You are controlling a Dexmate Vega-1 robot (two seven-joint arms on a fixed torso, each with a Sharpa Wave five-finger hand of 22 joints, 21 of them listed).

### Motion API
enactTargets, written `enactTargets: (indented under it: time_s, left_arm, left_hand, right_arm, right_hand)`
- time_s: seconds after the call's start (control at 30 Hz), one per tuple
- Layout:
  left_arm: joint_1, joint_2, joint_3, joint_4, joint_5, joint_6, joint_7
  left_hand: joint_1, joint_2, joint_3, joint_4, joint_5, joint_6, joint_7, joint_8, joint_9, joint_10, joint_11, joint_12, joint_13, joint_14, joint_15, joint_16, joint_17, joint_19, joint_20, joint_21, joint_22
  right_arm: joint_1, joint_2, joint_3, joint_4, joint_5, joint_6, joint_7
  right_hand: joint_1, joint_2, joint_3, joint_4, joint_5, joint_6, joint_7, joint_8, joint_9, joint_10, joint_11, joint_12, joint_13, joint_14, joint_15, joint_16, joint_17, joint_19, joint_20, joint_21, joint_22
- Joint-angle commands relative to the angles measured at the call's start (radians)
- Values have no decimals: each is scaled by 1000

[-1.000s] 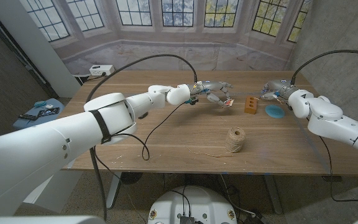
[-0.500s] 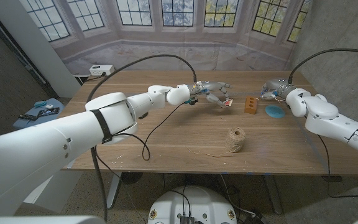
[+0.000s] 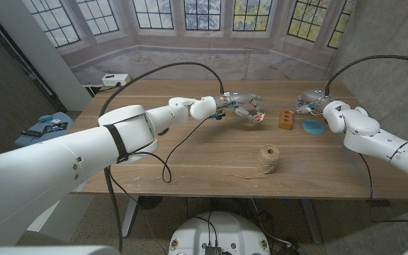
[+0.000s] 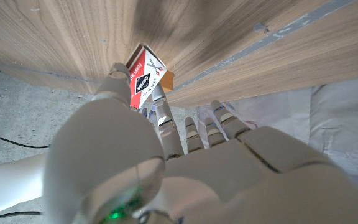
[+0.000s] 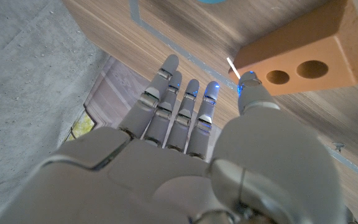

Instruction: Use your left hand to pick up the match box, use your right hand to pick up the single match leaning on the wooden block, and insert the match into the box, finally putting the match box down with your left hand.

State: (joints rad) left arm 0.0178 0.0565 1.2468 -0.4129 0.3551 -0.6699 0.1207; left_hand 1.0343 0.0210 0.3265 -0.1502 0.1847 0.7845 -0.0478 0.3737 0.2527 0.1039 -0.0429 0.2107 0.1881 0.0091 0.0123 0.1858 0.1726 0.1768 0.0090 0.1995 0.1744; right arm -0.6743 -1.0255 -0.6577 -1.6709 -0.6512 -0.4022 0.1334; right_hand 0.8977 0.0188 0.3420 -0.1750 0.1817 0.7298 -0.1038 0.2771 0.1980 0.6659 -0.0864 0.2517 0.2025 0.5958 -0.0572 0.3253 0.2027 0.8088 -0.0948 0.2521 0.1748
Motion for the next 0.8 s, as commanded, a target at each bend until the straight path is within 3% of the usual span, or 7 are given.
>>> enactTargets:
  time_s: [0.03,0.8]
  left_arm:
    - [1,-4,4,9,-14,5,-1]
    - [-5,-18,20,20,-38,34,-7]
  left_hand:
    - [2,10,-6,1,-3,5,0,4,3,7,3,-2,6,4,5,-3,3,0,1,0,3]
    - [4,11,-10,0,-3,8,-1,6,3,12,-2,-1,6,9,3,-2,2,1,3,0,4]
  right_arm:
    - [13,25,-15,28,-22,-4,-8]
    - [30,48,-33,92,-41,34,-77]
  right_hand:
    - [19,-1,-8,2,4,23,-2,7,1,19,0,4,2,22,-140,9,5,14,-25,5,5]
    - [54,-6,-31,8,5,84,-11,16,2,86,-10,14,3,72,-162,34,16,53,-39,16,8]
